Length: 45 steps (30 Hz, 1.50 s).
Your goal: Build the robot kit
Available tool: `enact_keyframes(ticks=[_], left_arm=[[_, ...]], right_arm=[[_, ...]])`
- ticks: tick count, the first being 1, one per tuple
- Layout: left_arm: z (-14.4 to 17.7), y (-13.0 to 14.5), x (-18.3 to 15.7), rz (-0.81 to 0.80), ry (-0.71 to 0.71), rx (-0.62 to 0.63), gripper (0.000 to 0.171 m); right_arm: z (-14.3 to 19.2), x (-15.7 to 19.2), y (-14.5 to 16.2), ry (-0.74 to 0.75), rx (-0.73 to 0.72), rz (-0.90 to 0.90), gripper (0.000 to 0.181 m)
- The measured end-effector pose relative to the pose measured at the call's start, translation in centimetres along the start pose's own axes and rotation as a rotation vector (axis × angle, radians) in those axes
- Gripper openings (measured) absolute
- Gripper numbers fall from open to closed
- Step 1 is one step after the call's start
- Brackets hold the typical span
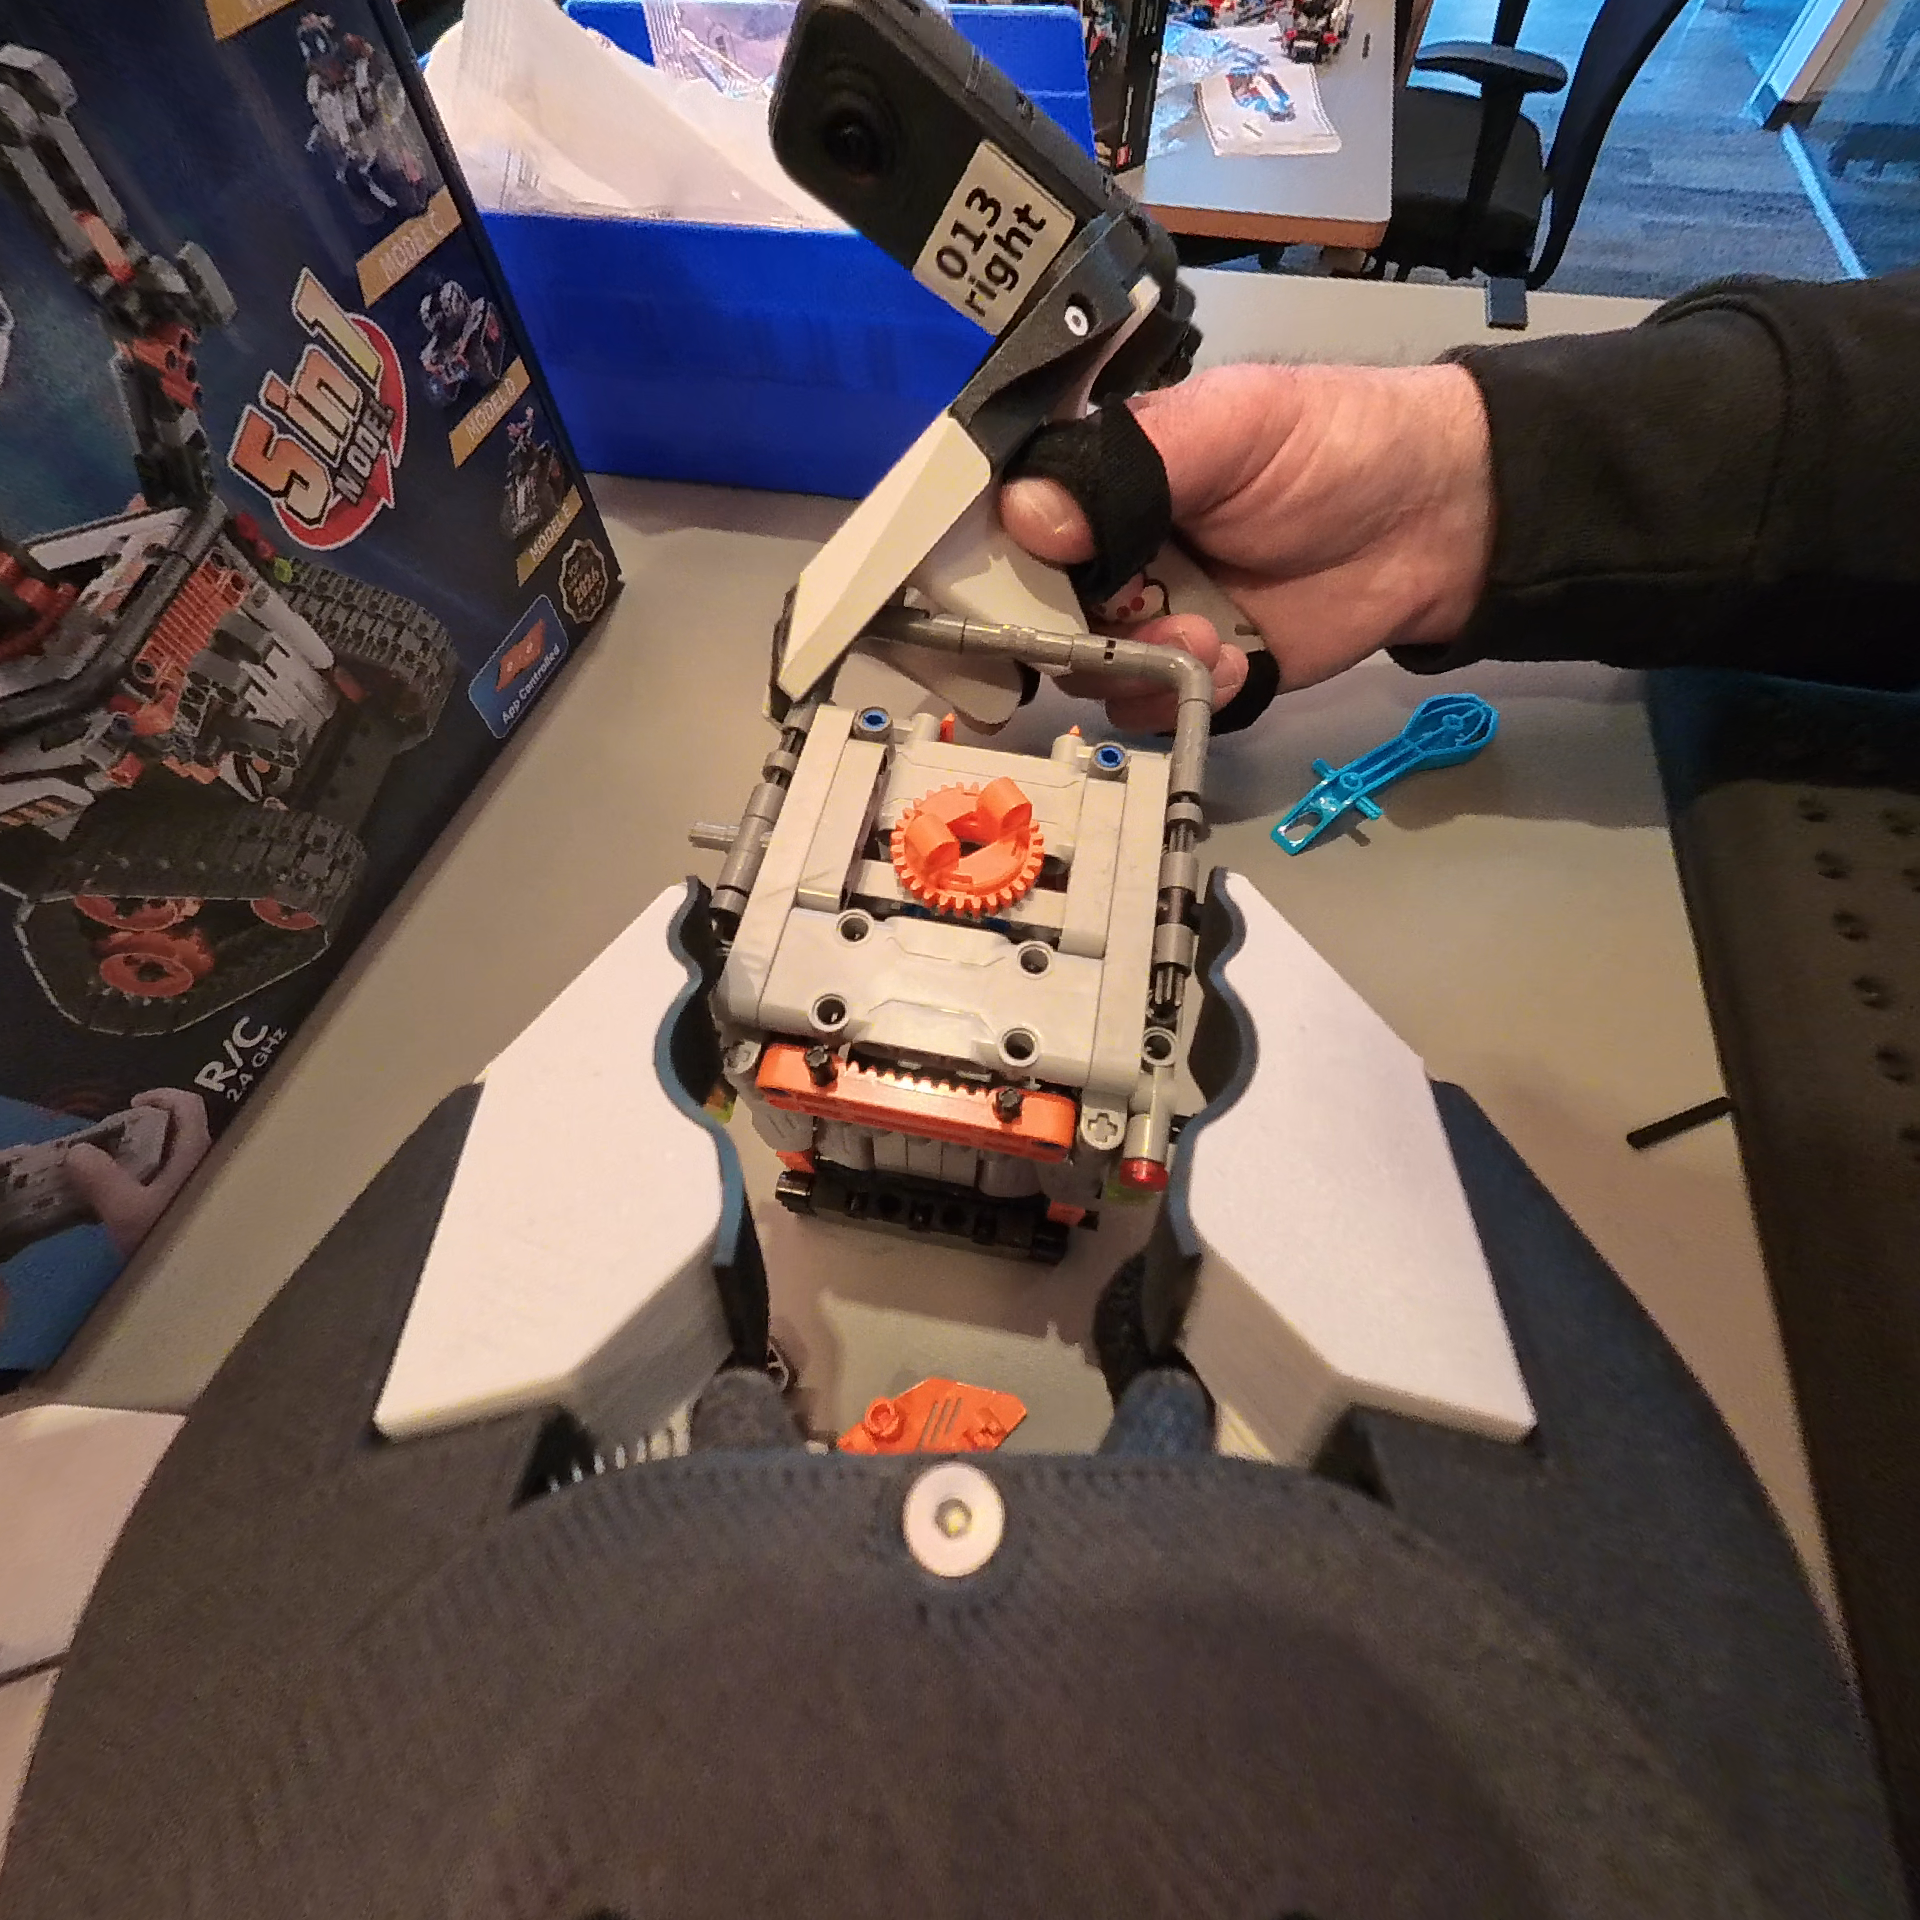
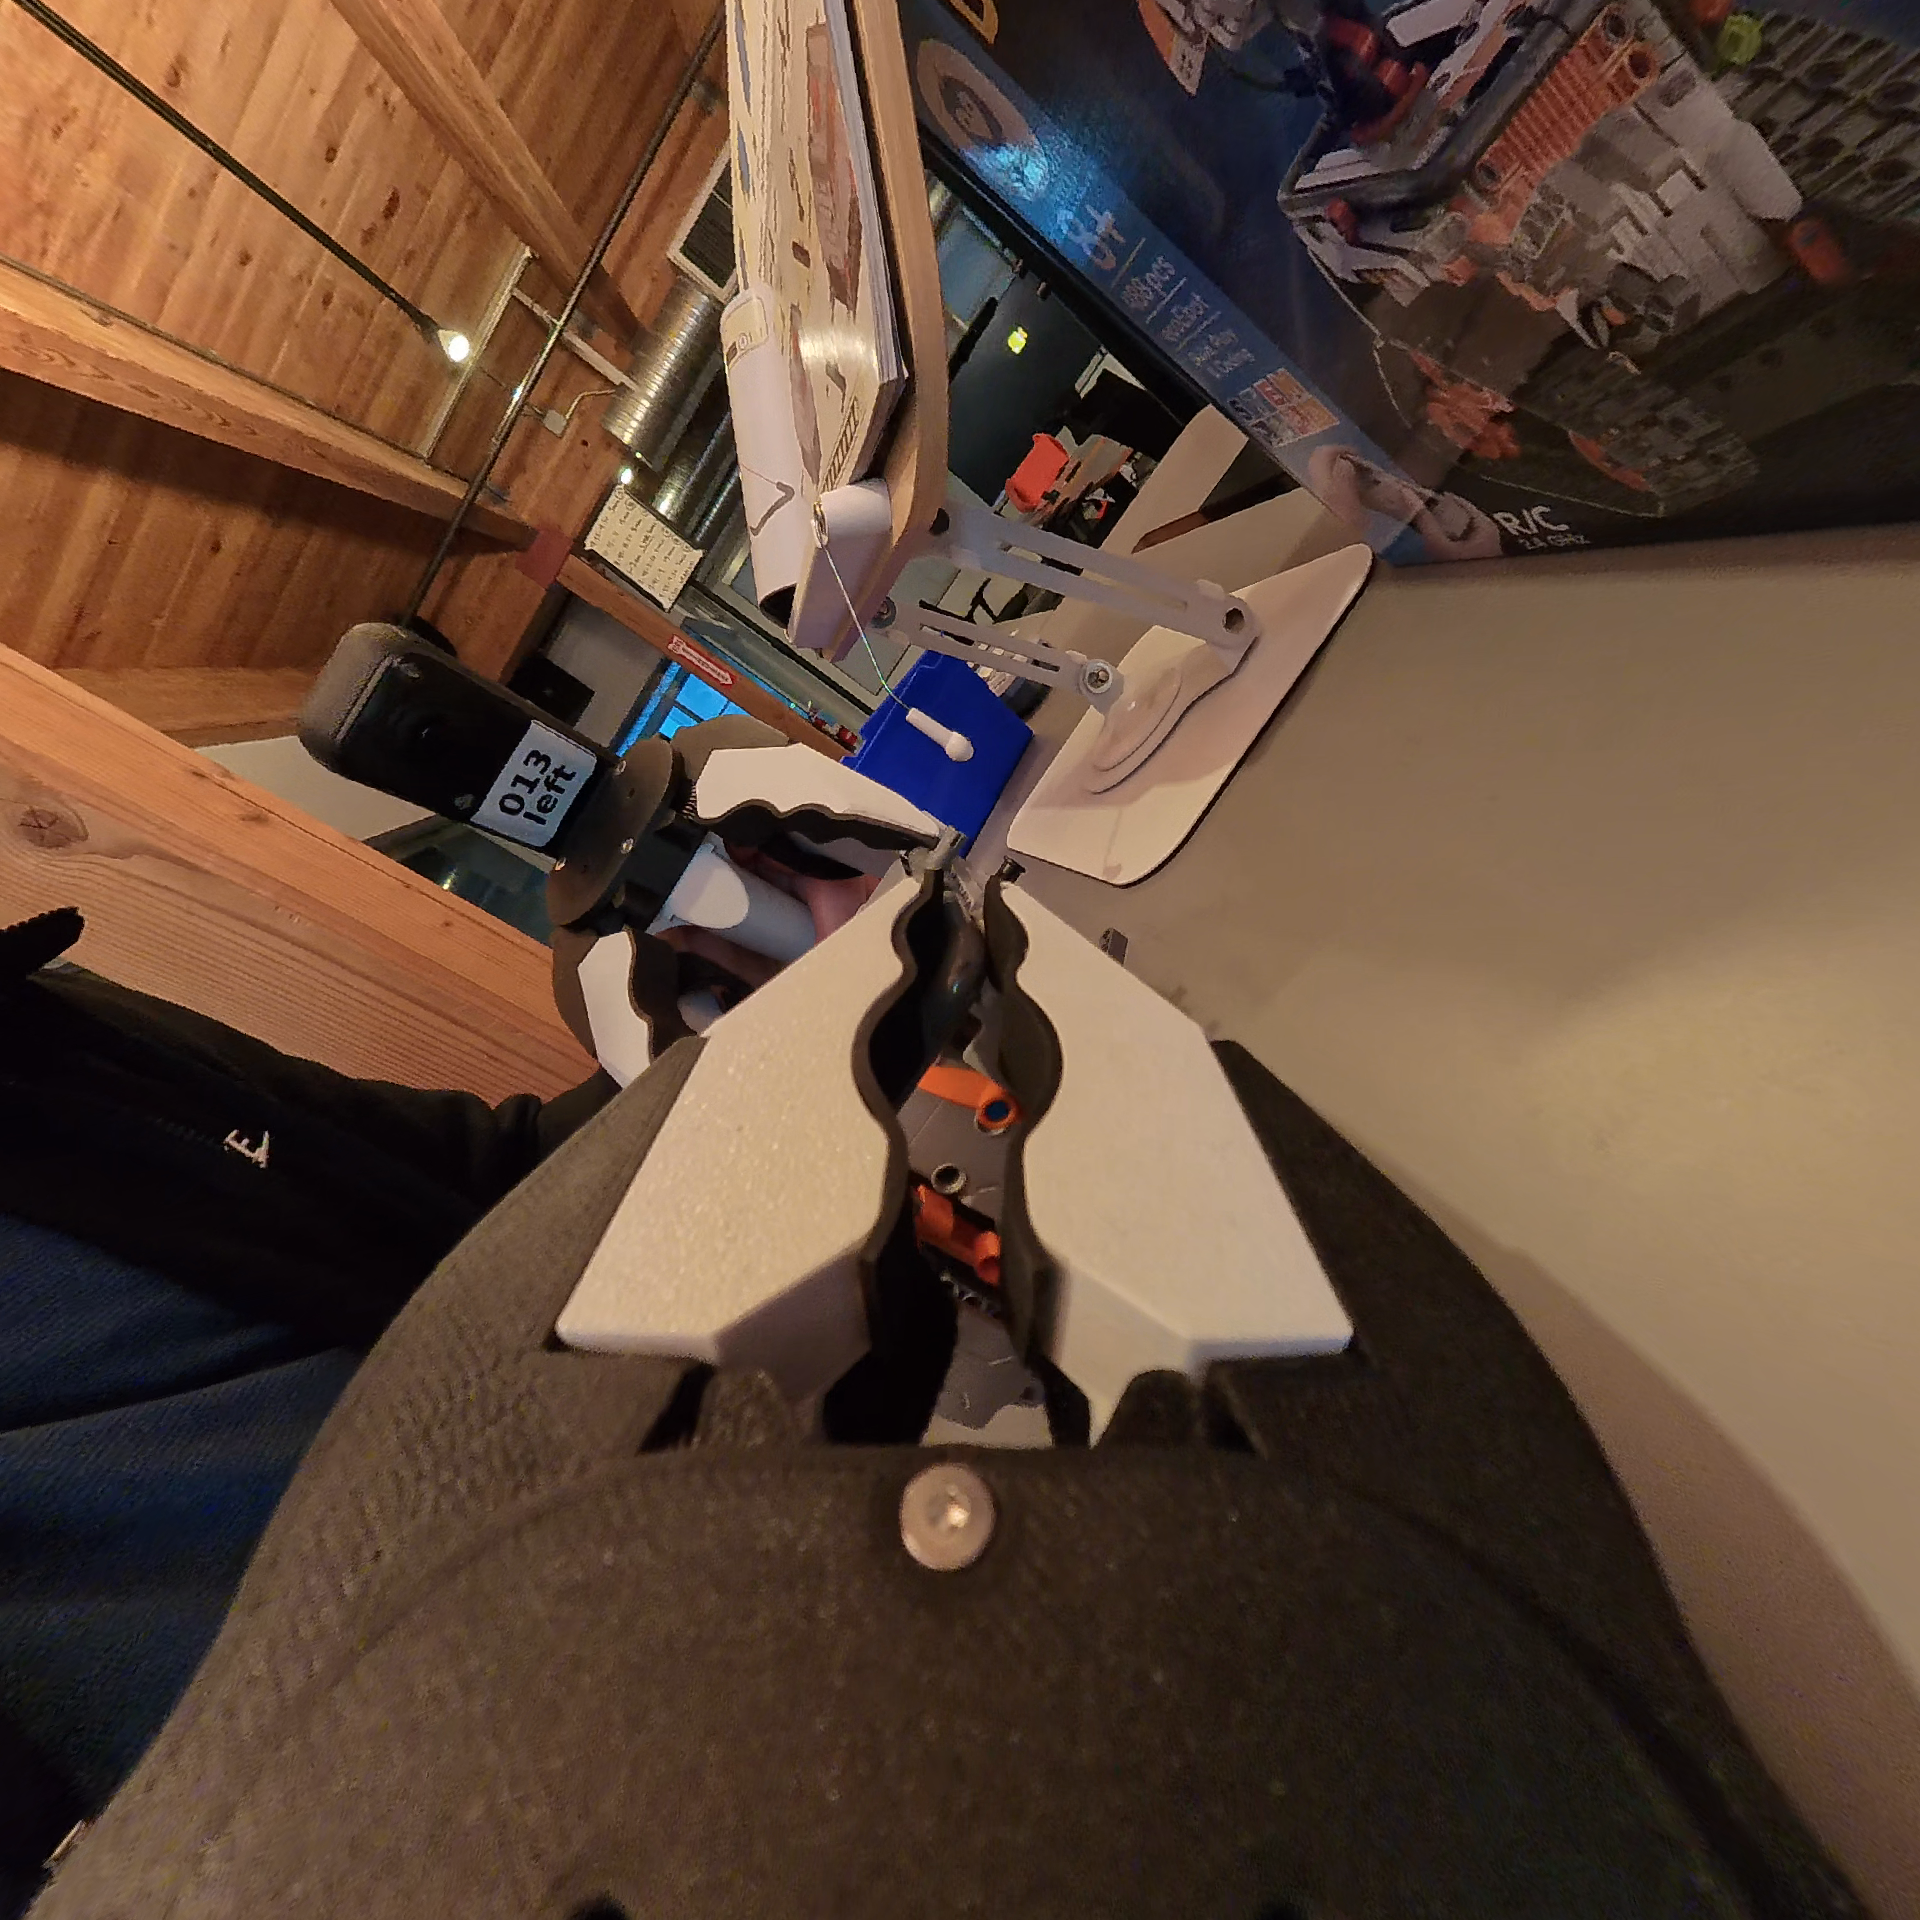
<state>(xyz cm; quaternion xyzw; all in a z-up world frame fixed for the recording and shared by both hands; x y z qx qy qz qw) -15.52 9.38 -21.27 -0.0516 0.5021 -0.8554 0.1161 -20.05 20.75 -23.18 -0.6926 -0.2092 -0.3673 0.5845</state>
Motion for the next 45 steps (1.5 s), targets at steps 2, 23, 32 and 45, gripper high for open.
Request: enact_keyframes(ticks=[2,23,32,45], left_arm=[[-0.1,0.0,0.1,0.014,0.003,-0.004,0.091],[1.4,0.2,-0.8,0.045,-0.012,0.026,0.093],[3.0,0.8,-0.4,0.034,-0.04,0.036,0.086],[2.8,1.8,-0.5,0.012,0.004,0.026,0.08]], right_arm=[[-0.2,0.0,0.0,0.004,0.01,0.004,0.004],[3.6,3.8,1.3,0.109,0.137,0.089,0.03],[3.1,5.4,4.9,0.161,0.176,0.082,0.018],[2.4,5.5,5.4,0.168,0.203,0.108,0.008]])
Point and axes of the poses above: each gripper's, where its closed fingertips meet, z back along the fingers, y out of its underside, x = y × z across the jaws, the point moved 5 cm from there along z, back along the fingers, and after that the axes turned 4 degrees about z, right-handed, at the moved point
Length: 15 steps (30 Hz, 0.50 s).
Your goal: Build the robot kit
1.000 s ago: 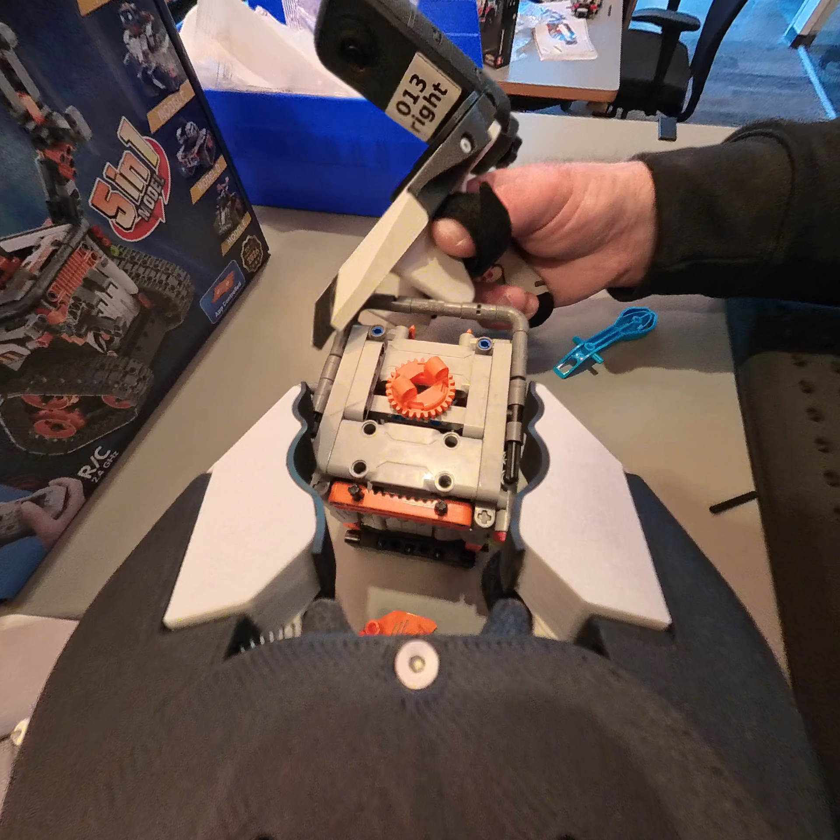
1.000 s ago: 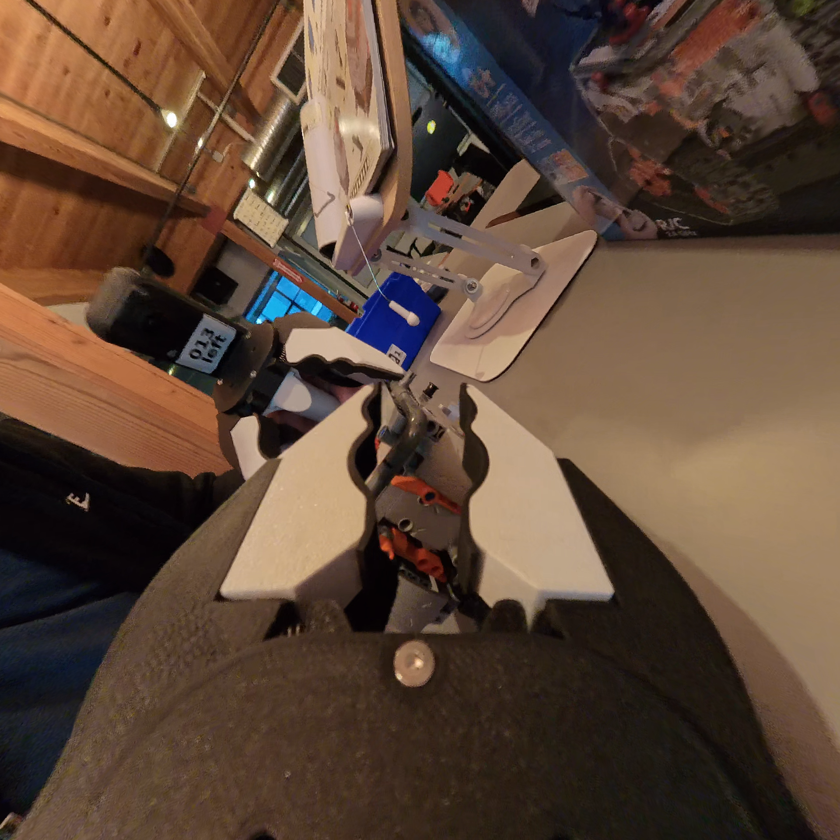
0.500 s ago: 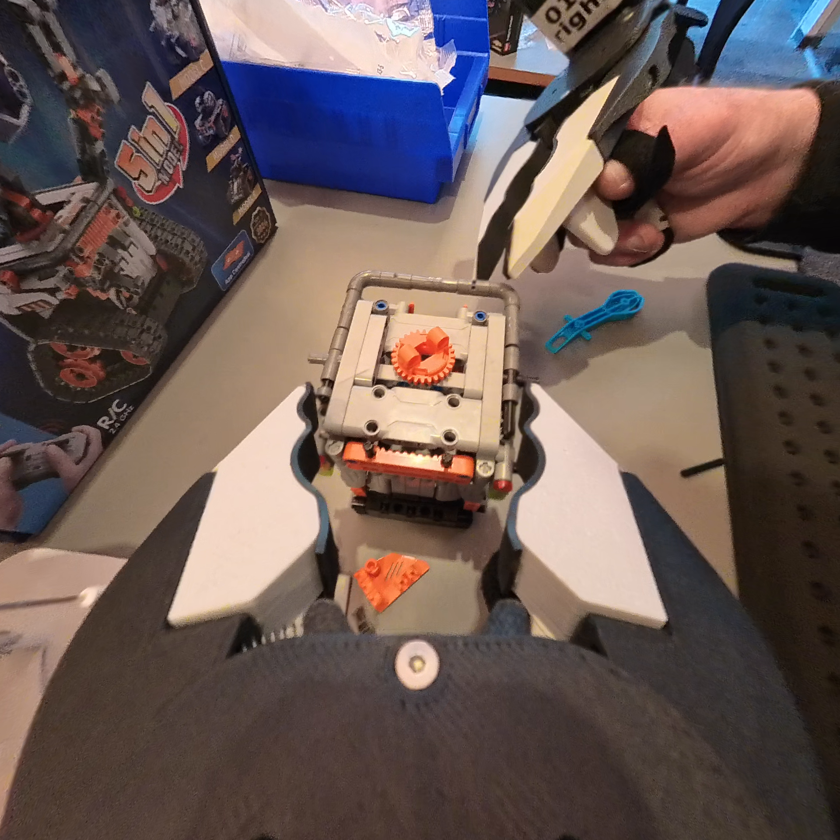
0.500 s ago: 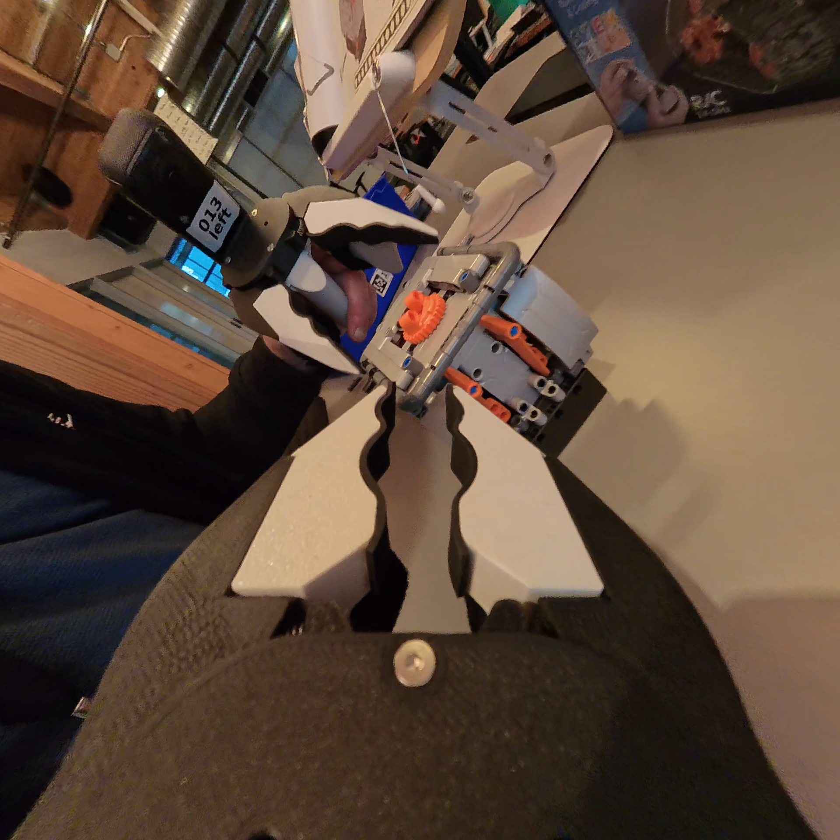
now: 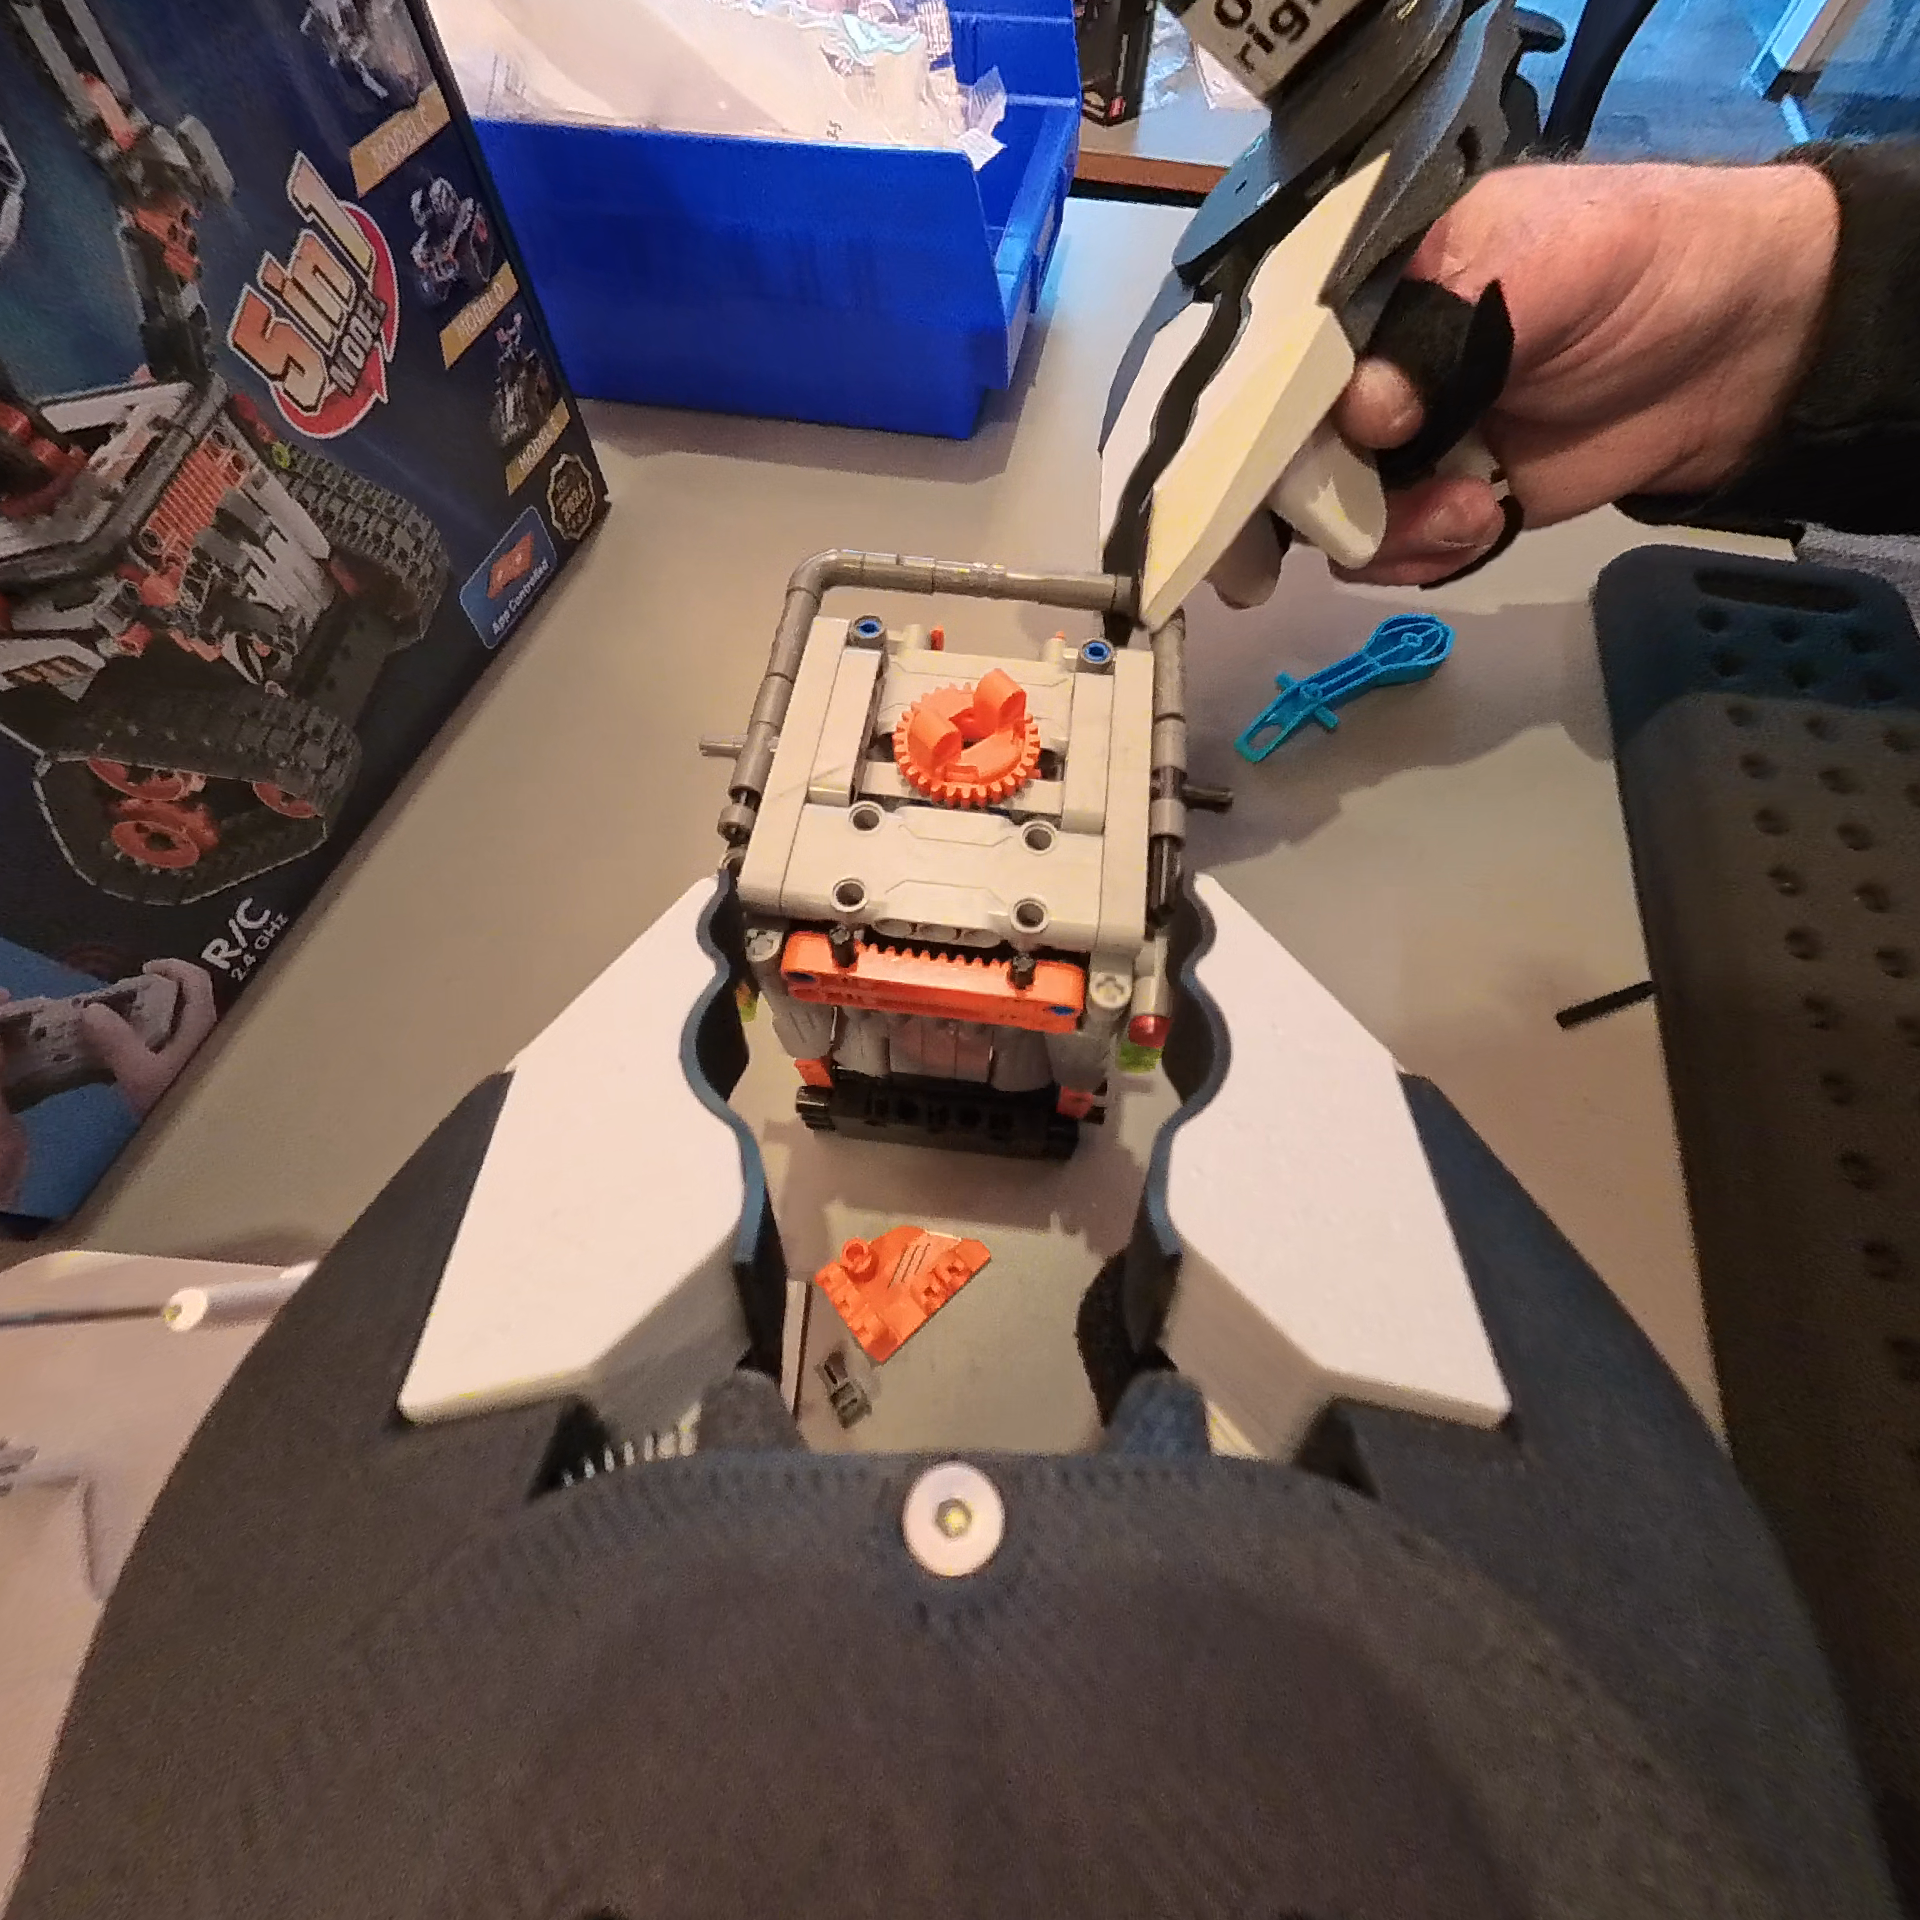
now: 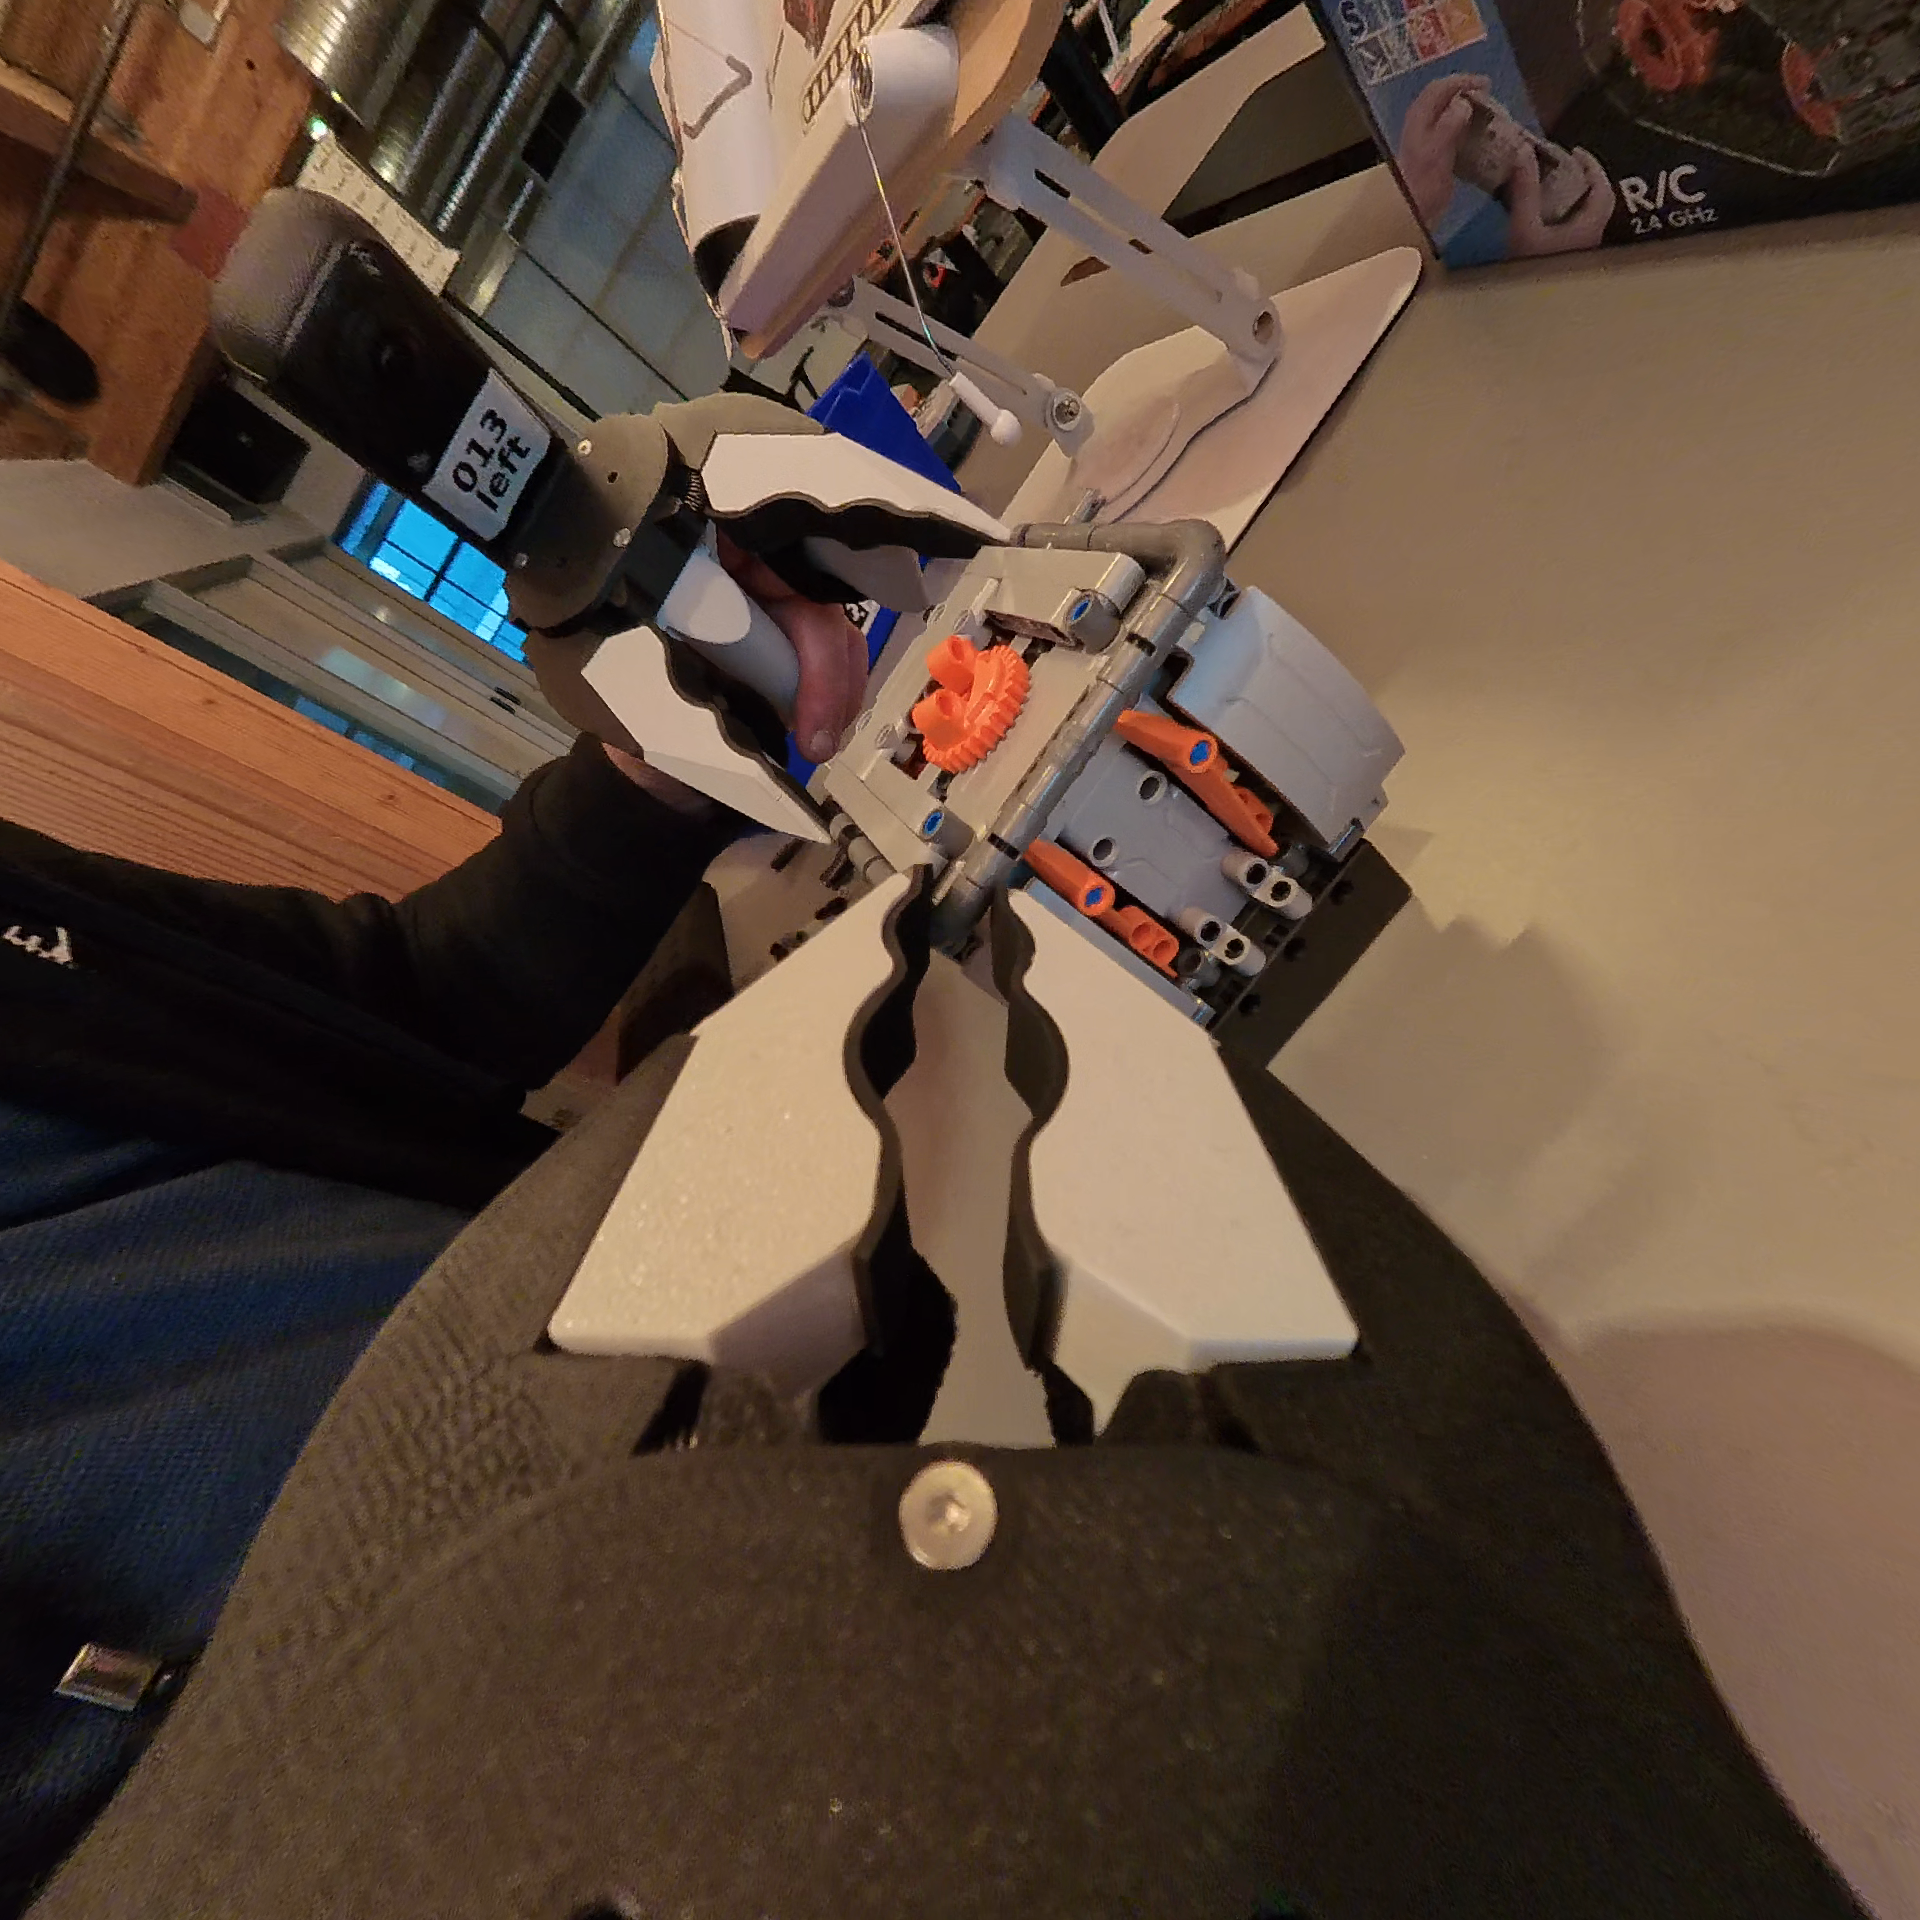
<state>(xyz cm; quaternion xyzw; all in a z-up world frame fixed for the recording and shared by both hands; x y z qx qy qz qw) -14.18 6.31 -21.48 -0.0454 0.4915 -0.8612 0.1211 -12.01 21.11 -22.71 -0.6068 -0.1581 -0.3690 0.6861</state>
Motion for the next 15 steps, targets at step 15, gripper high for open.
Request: enact_keyframes(ticks=[15], left_arm=[[-0.7,-0.7,-1.6,0.115,-0.136,0.01,0.085]], right_arm=[[0.8,0.7,-0.4,0.2,0.025,0.226,0.034]])
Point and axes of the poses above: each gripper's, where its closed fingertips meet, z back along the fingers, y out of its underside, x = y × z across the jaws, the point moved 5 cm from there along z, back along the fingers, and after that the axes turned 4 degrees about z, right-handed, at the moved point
